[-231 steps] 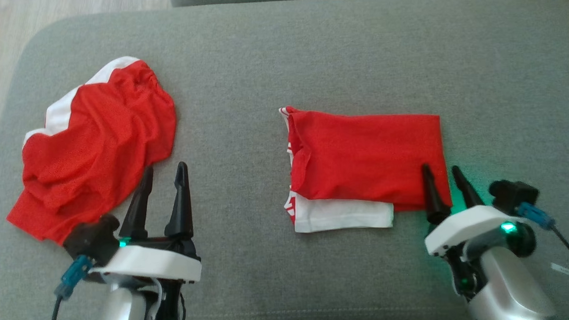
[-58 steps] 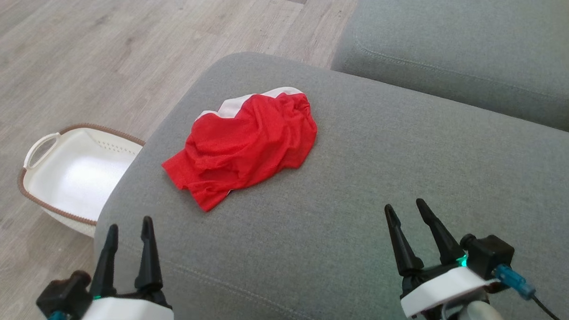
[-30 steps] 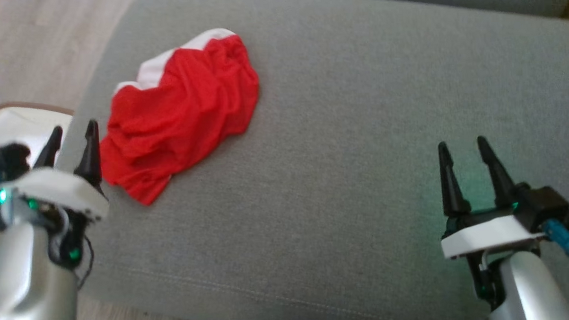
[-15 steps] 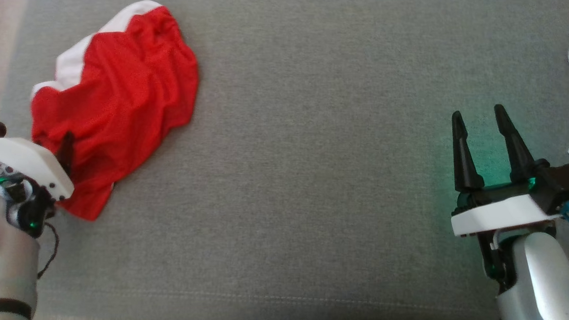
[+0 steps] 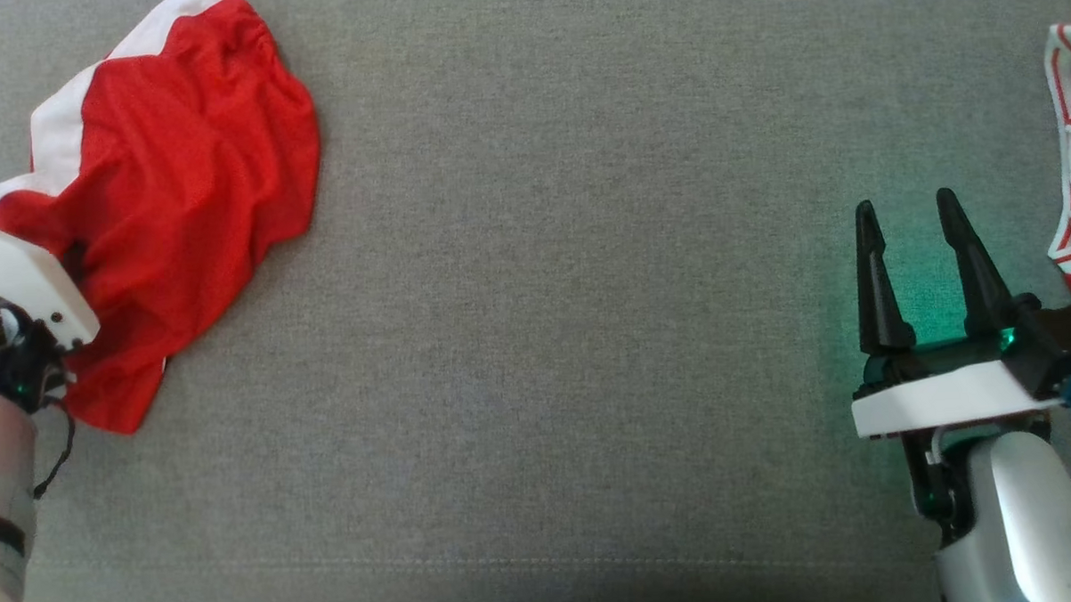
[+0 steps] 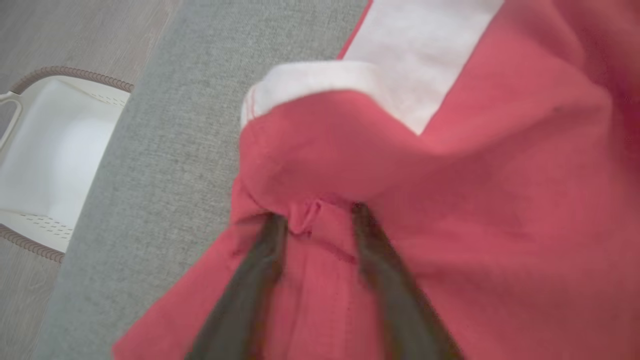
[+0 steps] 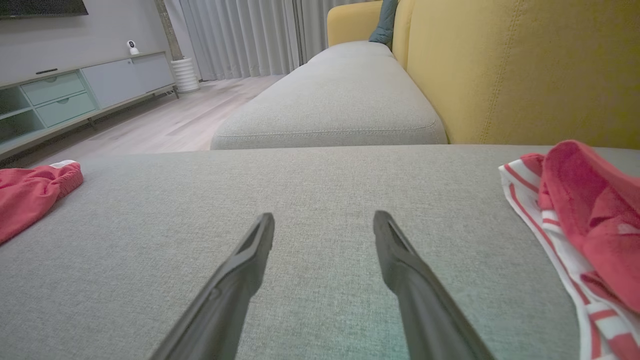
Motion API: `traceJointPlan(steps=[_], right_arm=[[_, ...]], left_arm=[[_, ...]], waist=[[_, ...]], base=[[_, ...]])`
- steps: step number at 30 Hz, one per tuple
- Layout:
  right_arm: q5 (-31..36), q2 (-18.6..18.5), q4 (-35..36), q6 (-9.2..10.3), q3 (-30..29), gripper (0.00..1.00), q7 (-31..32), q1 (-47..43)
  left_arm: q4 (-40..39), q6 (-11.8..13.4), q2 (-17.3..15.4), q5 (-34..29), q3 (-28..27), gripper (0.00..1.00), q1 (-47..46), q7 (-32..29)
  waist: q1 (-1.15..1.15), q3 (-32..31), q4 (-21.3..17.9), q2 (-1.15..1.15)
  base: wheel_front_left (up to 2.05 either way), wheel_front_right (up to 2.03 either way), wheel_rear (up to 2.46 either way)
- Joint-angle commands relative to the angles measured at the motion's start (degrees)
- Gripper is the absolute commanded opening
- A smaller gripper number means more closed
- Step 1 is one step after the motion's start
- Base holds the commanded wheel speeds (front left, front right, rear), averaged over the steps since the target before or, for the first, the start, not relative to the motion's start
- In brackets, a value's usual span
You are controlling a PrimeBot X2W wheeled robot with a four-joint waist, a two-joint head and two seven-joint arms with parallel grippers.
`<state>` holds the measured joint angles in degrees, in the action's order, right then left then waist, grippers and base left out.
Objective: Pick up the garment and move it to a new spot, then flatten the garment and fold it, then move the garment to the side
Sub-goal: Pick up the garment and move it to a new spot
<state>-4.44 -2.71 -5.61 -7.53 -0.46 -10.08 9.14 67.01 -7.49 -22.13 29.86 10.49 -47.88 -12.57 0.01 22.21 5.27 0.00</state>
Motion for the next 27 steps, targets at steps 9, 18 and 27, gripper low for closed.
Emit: traceJointPlan(steps=[9,18,27], right_arm=[[-1.1,-0.2,-1.0,0.04,-0.5,1.0,-1.8,2.2],[-0.4,-0.2,-1.6,0.04,-6.9,1.0,-2.5,3.1],[1.1,-0.2,2.0,0.04,-10.3,1.0,0.5,6.2]], left_arm=[[-5.7,0.0,-3.0,2.8,1.3,0.0,0.3,9.3],[-21.6,0.0,-4.6,7.4,6.1,0.0,1.1,9.4],[-38.3,3.6,1.1,8.6,9.3,0.0,2.7,3.6]], waist=[[-0.01,-6.0,0.4,0.0],[-0.01,-11.8,-0.6,0.0],[-0.01,-14.1,-5.1,0.0]], base=[[0.0,0.0,0.0],[0.0,0.0,0.0],[0.0,0.0,0.0]])
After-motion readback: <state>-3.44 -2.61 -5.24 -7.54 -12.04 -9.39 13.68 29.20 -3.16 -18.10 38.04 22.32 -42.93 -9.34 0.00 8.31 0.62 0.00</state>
